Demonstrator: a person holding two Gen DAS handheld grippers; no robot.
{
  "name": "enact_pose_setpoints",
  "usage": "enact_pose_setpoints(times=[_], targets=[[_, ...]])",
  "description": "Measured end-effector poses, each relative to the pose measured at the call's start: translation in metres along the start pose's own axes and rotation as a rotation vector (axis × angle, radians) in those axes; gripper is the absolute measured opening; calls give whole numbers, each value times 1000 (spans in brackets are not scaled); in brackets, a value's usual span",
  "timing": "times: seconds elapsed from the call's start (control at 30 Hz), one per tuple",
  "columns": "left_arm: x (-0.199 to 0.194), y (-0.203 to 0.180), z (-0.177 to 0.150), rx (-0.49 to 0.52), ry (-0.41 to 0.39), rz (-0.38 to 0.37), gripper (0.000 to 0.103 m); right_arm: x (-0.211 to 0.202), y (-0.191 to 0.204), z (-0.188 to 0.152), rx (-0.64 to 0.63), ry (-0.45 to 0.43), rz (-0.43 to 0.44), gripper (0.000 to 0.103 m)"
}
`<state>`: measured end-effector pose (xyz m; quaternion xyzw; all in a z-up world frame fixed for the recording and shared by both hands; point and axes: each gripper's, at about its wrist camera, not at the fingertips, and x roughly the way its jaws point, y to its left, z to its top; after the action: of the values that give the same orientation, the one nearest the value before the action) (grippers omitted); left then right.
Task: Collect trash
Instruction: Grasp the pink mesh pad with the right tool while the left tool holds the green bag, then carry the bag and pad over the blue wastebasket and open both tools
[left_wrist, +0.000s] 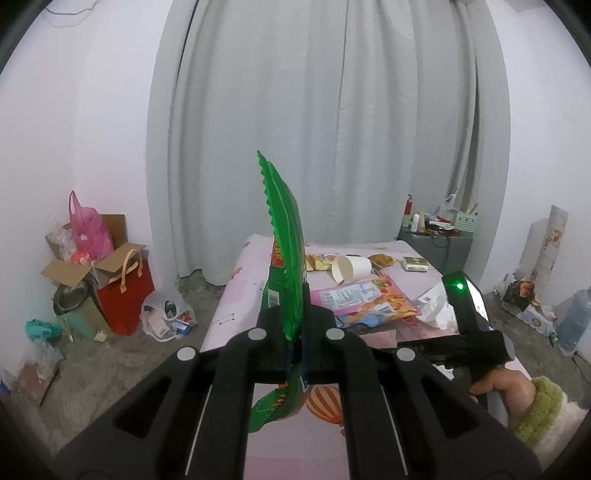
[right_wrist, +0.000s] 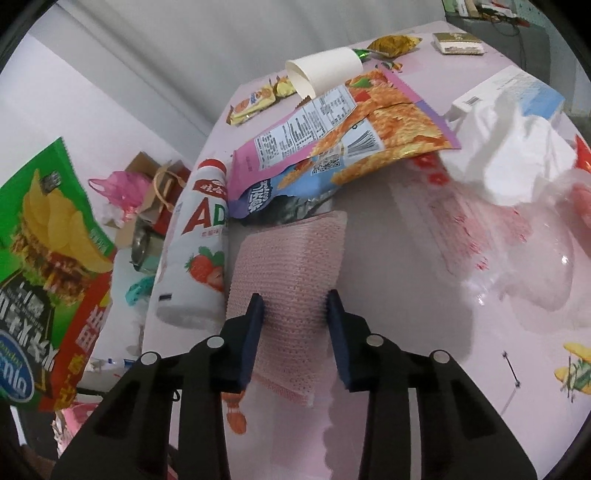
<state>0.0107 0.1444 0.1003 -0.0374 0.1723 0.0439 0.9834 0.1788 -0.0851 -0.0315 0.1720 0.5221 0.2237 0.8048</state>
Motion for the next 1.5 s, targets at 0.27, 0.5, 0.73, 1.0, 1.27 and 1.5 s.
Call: enact_pose_setpoints(times=[0.27, 0.5, 0.73, 1.0, 1.27, 1.5], targets=[[-4, -20, 4, 35, -5, -65, 2, -63, -12, -26, 14, -92, 103, 31], [-12, -79, 19, 120, -50, -280, 2, -165, -58, -55, 74, -315, 71, 31], [3, -179, 27, 200, 10, -646, 2, -279, -164, -115, 291, -558, -164, 31], [66, -339, -22, 256, 417, -1013, 2, -318, -290, -184, 611, -608, -416, 31], [145, -457, -141, 376, 877, -997, 2, -252, -391, -216, 827, -437, -446, 31], [171, -511, -217, 509, 1000, -896, 3, -187, -445, -229, 931, -299, -447, 34]])
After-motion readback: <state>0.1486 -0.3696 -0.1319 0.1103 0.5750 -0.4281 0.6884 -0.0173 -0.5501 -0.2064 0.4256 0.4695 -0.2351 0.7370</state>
